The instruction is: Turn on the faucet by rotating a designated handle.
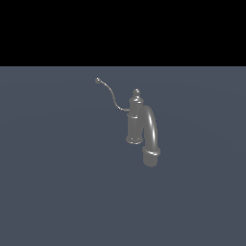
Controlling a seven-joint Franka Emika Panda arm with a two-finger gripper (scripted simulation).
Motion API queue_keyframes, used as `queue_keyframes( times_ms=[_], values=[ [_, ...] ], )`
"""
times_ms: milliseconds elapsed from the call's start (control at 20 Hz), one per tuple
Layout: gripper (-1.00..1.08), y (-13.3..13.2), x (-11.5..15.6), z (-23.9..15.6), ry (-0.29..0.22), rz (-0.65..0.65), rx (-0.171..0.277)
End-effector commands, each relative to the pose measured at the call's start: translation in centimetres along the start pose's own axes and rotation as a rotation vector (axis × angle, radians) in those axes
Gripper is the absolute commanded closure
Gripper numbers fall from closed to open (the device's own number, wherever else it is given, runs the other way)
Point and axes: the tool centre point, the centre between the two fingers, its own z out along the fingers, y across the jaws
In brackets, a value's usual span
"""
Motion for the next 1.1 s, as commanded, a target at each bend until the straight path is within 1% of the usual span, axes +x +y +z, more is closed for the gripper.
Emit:
queue_keyframes(
  times_ms=[0,550,1050],
  values=[
    [1.08,-1.0,0.6,0.9,-0.001,0.054,0.000],
    [1.08,-5.3,4.2,4.9,-0.006,0.295,0.001],
    [1.08,-8.2,8.4,8.5,-0.011,0.514,0.001]
  ],
)
